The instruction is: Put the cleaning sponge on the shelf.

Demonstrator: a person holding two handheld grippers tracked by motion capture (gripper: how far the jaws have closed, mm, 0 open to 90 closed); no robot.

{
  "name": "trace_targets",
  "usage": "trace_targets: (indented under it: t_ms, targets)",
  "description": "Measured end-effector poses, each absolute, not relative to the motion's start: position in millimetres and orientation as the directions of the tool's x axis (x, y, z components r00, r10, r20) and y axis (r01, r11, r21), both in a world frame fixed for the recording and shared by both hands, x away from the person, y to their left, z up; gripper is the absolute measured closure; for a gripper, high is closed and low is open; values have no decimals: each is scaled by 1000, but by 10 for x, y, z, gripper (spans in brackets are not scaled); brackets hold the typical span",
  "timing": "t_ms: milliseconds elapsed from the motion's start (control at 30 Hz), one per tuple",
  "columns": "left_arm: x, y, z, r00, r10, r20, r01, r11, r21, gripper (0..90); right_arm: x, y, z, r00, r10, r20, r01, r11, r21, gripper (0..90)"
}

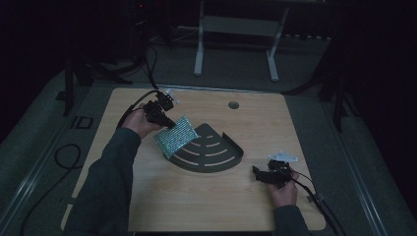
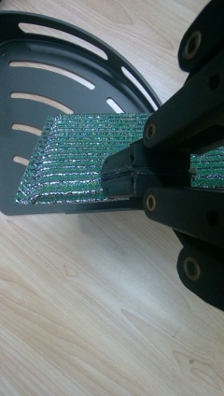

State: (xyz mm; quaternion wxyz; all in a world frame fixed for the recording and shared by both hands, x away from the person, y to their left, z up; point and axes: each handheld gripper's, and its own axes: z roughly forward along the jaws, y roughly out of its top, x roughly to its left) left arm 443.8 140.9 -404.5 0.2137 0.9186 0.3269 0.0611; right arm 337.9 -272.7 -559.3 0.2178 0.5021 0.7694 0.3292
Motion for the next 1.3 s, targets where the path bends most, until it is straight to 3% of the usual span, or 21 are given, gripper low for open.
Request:
trace_targets:
  t_ms: [1300]
  targets:
    - [4550, 1150, -4120, 812, 584, -15, 530, -724, 441, 900, 3379, -2727, -5594, -401, 916, -5, 629, 279, 725, 164]
